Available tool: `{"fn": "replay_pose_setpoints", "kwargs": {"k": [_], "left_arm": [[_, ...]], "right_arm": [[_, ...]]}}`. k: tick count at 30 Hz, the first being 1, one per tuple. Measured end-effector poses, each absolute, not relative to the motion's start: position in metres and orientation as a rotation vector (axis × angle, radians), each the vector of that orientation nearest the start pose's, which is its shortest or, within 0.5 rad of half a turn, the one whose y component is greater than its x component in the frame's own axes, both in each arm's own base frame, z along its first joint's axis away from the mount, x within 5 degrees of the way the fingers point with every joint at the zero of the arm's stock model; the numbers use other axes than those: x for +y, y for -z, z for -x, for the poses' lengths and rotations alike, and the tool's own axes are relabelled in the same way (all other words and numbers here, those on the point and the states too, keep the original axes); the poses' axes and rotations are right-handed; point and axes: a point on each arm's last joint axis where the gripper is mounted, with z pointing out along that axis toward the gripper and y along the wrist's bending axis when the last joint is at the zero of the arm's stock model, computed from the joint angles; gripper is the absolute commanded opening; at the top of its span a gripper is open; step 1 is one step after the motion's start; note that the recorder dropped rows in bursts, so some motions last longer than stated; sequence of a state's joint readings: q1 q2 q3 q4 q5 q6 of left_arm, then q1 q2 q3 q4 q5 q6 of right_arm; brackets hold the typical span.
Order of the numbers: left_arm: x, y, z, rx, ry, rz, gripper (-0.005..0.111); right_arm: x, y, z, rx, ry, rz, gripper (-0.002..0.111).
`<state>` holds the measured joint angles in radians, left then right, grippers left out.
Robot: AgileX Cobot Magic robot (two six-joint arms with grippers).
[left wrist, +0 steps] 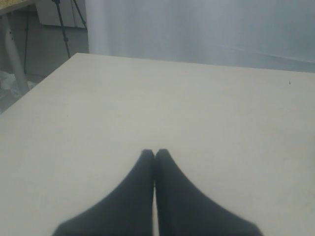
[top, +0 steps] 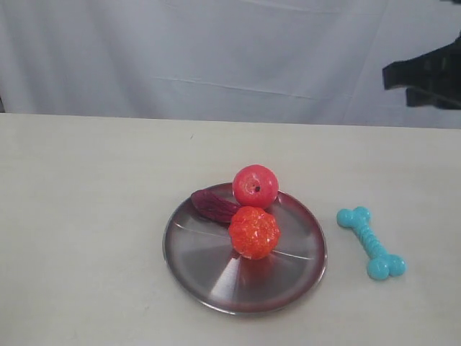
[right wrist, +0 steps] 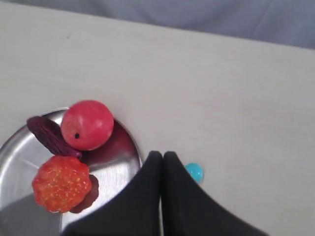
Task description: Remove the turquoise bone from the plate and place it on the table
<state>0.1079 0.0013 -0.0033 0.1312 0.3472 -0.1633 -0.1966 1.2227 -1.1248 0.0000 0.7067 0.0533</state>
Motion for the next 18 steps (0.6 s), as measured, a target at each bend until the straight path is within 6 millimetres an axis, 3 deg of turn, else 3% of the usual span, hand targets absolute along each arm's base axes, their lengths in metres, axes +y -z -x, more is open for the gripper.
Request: {"fn": "replay_pose_setpoints", "kwargs": {"k": [2, 5, 7, 12, 16, 18], "left_arm": [[0.010, -0.183, -0.053, 1.819, -0.089, 0.166, 0.000], [0.010, -0.183, -0.053, 1.819, -0.089, 0.166, 0.000], [0.010, -0.183, -0.053, 1.819, -0.089, 0.166, 0.000], [0.010, -0.183, -0.053, 1.819, -0.089, 0.166, 0.000], [0.010, -0.183, -0.053, 1.819, -0.089, 0.166, 0.000], [0.010, -0.183, -0.053, 1.819, -0.089, 0.166, 0.000]], "right_arm": [[-0.046, -0.377, -0.231, 2.200, 0.083, -0.269, 0.000], [-0.032, -0.399, -0.169, 2.009, 0.072, -0.244, 0.000], [-0.021, -0.402, -0.134, 1.887, -0.010, -0.260, 0.000], [0.001, -0.390, -0.047, 1.645, -0.101, -0.242, 0.000], [0.011, -0.372, -0.004, 1.528, -0.095, -0.204, 0.000], [0.013, -0.364, 0.007, 1.502, -0.064, -0.167, 0.000]]}}
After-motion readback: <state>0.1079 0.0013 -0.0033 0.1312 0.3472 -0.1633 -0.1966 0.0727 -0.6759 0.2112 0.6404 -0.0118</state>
